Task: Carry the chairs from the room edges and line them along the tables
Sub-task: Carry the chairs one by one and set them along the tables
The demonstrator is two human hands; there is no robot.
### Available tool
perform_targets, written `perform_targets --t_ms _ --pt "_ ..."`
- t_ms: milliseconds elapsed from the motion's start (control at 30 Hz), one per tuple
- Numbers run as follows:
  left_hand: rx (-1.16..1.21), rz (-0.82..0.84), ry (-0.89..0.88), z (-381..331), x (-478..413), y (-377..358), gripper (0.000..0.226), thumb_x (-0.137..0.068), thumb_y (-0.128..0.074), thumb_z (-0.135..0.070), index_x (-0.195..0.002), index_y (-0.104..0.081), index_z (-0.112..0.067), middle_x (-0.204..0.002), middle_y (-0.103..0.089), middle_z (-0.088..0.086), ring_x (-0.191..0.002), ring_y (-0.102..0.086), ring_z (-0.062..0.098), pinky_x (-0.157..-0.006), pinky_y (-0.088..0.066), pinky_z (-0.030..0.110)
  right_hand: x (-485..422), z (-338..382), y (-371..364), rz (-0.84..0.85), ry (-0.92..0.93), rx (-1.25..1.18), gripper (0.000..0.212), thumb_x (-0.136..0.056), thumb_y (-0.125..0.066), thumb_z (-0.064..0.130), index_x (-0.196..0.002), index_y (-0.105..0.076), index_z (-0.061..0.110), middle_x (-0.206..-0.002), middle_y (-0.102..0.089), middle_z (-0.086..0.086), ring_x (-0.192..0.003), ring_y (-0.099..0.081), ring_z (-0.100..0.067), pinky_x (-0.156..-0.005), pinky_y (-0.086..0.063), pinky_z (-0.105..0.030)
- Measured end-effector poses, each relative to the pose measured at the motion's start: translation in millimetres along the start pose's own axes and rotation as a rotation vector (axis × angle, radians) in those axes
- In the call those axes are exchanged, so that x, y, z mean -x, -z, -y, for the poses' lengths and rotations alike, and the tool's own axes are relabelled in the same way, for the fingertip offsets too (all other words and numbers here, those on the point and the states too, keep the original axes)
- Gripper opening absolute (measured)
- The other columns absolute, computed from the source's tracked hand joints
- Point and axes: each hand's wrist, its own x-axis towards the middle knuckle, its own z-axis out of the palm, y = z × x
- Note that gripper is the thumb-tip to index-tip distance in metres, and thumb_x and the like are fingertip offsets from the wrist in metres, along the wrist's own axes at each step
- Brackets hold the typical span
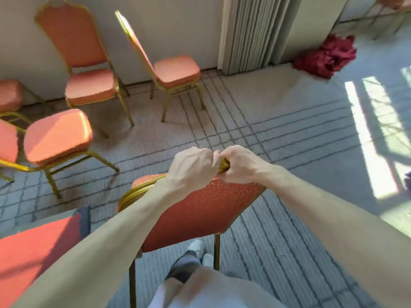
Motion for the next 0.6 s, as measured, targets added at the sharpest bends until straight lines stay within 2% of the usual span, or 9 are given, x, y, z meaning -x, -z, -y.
perform_targets --t_ms 133,200,267,333,433,500,533,600 --pt "0.005 0.105 -0.298 -41.9 -34.4 -9.4 0.047 -0.103 -0.029 -0.036 -0.061 -0.038 -0.018 -0.06 -0.047 -0.002 -0.068 -0.054 0.023 -0.06 -0.042 0.036 43.0 -28.2 19.3 -0.123 -0.241 0.022 0.024 -0.08 -0.068 0.035 -0.066 -0.053 0.022 -0.07 -0.058 0.006 -0.068 -0.058 -0.016 -0.063 -0.046 -0.029" --pt "0.025 0.145 -0.415 -60.7 -43.5 -16.1 0.047 -0.1 -0.031 -0.038 -0.061 -0.041 -0.016 -0.063 -0.054 0.0 -0.07 -0.057 0.025 -0.06 -0.042 0.035 68.1 -35.1 20.5 -0.137 -0.356 0.052 0.022 -0.08 -0.066 0.036 -0.071 -0.052 0.021 -0.071 -0.057 0.006 -0.072 -0.06 -0.018 -0.064 -0.047 -0.03" --pt "0.043 0.171 -0.558 -81.3 -43.0 -25.6 0.046 -0.101 -0.034 -0.037 -0.06 -0.037 -0.016 -0.062 -0.051 -0.001 -0.073 -0.059 0.028 -0.062 -0.045 0.037 96.6 -38.8 16.0 -0.157 -0.461 0.072 0.023 -0.08 -0.064 0.04 -0.076 -0.052 0.021 -0.073 -0.058 0.005 -0.08 -0.063 -0.021 -0.069 -0.05 -0.032" --pt "0.053 0.193 -0.747 -106.8 -36.6 -36.8 0.044 -0.102 -0.036 -0.036 -0.063 -0.037 -0.016 -0.066 -0.052 0.0 -0.077 -0.061 0.03 -0.059 -0.04 0.036 130.6 -39.4 7.8 -0.208 -0.582 0.088 0.024 -0.081 -0.064 0.042 -0.082 -0.054 0.02 -0.085 -0.066 -0.002 -0.093 -0.065 -0.026 -0.077 -0.051 -0.033" --pt "0.113 0.156 -0.97 -141.0 -26.7 -60.4 0.047 -0.101 -0.038 -0.038 -0.062 -0.047 -0.014 -0.077 -0.068 0.011 -0.079 -0.063 0.038 -0.061 -0.041 0.036 177.0 -32.9 -6.2 -0.26 -0.786 0.093 0.032 -0.084 -0.063 0.043 -0.099 -0.063 0.016 -0.105 -0.07 -0.009 -0.105 -0.063 -0.028 -0.083 -0.048 -0.034" --pt "0.145 0.151 -1.09 -157.1 -14.7 -75.2 0.052 -0.097 -0.032 -0.042 -0.064 -0.057 -0.01 -0.072 -0.068 0.015 -0.072 -0.064 0.042 -0.056 -0.035 0.035 201.8 -31.6 -19.5 -0.298 -0.898 0.082 0.032 -0.083 -0.061 0.045 -0.099 -0.064 0.018 -0.105 -0.07 -0.01 -0.105 -0.064 -0.029 -0.083 -0.049 -0.035" --pt "0.159 0.162 -1.211 -175.7 -2.8 -85.6 0.055 -0.094 -0.027 -0.044 -0.064 -0.058 -0.009 -0.068 -0.067 0.014 -0.066 -0.063 0.041 -0.053 -0.033 0.034 225.6 -27.4 -30.3 -0.345 -0.99 0.057 0.03 -0.082 -0.061 0.045 -0.097 -0.063 0.019 -0.103 -0.07 -0.01 -0.103 -0.064 -0.029 -0.081 -0.049 -0.034" --pt "0.145 0.167 -1.351 -190.3 8.2 -97.8 0.055 -0.092 -0.023 -0.044 -0.064 -0.057 -0.01 -0.061 -0.064 0.009 -0.055 -0.06 0.039 -0.047 -0.028 0.03 247.0 -23.1 -42.5 -0.389 -1.056 0.023 0.022 -0.081 -0.061 0.042 -0.088 -0.057 0.021 -0.098 -0.07 -0.009 -0.098 -0.065 -0.029 -0.074 -0.044 -0.03"
